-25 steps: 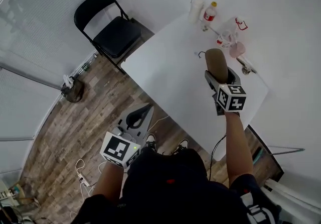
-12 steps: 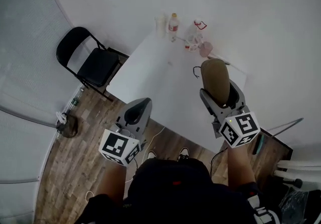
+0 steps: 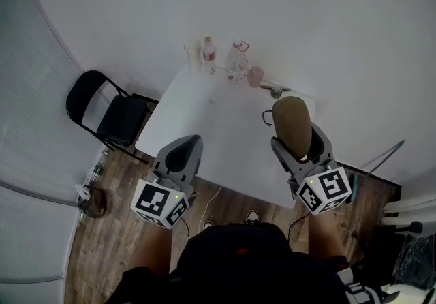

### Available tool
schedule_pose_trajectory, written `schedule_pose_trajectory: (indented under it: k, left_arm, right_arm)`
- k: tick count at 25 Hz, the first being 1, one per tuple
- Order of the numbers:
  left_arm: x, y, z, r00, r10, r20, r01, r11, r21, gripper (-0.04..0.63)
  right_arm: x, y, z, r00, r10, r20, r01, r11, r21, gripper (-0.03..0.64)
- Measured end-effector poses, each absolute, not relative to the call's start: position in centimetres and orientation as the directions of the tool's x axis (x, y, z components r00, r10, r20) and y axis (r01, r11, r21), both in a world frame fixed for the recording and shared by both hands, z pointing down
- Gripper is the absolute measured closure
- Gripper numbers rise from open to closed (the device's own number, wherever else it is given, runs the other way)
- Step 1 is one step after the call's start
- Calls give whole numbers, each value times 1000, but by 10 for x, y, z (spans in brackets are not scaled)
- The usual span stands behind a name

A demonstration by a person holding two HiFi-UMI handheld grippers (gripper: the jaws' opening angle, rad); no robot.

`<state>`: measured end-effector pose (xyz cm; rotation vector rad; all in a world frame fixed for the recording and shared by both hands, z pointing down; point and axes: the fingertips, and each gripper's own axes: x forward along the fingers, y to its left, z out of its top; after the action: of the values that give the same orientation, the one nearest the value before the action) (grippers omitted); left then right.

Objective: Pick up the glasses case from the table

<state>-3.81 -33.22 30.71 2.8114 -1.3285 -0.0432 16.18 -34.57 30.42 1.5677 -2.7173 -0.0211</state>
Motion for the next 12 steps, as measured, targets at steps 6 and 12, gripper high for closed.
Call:
schedule_pose_trajectory:
  k: [6, 12]
  left_arm:
    - [-28, -336, 305, 643, -766, -9, -765, -642, 42, 572]
    - [-29, -339, 308, 638, -770, -9, -769, -637, 49, 572]
  right_arm:
    - [163, -347, 306, -512, -859, 3, -859, 512, 10, 221]
    - [156, -354, 309, -526, -850, 16, -850, 526, 11, 221]
